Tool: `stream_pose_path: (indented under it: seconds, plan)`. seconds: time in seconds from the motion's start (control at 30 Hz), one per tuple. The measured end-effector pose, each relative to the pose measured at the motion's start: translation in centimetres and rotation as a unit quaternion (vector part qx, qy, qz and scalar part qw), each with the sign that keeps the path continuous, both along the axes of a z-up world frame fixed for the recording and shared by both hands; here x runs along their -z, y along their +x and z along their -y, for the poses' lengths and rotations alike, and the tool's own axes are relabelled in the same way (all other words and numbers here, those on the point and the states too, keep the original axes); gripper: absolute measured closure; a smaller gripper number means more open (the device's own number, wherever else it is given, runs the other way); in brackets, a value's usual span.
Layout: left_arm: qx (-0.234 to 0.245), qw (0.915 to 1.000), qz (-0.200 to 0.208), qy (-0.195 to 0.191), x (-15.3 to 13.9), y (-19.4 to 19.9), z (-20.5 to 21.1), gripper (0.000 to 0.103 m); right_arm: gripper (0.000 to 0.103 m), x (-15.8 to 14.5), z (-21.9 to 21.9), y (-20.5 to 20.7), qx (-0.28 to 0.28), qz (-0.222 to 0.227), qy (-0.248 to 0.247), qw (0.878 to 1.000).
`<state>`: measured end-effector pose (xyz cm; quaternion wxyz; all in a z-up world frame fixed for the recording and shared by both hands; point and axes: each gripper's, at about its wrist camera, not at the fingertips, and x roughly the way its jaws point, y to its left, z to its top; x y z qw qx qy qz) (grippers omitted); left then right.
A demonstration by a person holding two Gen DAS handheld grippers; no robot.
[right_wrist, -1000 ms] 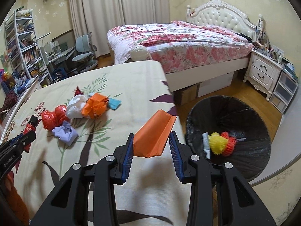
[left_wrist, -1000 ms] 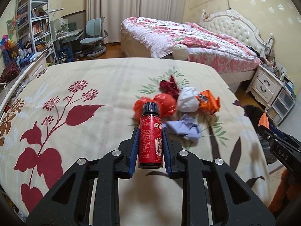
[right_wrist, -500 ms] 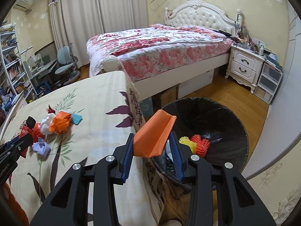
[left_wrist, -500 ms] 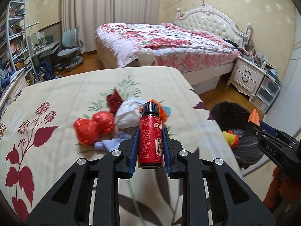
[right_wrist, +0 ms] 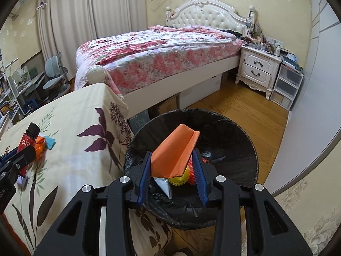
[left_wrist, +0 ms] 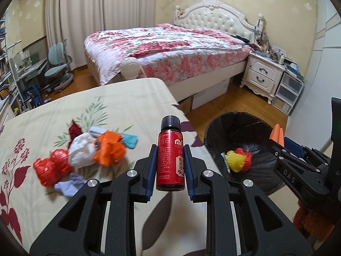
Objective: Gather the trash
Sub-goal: 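Carry the held red can and flat orange bag over the black trash bin, then open both tools to drop the can and orange bag into the bin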
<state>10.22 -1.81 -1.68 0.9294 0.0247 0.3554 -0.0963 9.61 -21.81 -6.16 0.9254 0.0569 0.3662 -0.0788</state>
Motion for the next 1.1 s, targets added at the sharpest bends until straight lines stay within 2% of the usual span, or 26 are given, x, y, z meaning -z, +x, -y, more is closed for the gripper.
stream_pose_path:
  seconds: [0.37, 0.67, 0.93, 1.03, 1.1]
  plan:
    - [0.045, 0.9987, -0.006, 0.023, 1.5, 2.7, 5.6, 0.080, 0.065, 1.3, 2.2, 1.2, 0.034, -0.010, -0.012, 0.999]
    - [0.059, 0.9974, -0.022, 0.034, 3.0, 4.4, 8.1, 0.080, 0.064, 1.9, 4.5, 1.5, 0.062, -0.014, 0.003, 0.998]
    - [0.072, 0.9962, -0.025, 0.042, 3.6, 5.3, 10.0, 0.080, 0.064, 2.4, 5.2, 1.6, 0.079, -0.018, -0.005, 0.997]
    - [0.077, 0.9956, -0.027, 0.045, 3.8, 5.5, 10.6, 0.080, 0.062, 2.6, 5.5, 1.6, 0.086, -0.020, -0.004, 0.996]
    - [0.079, 0.9952, -0.032, 0.047, 4.0, 5.7, 10.8, 0.080, 0.055, 2.6, 5.7, 1.5, 0.093, -0.018, -0.005, 0.995]
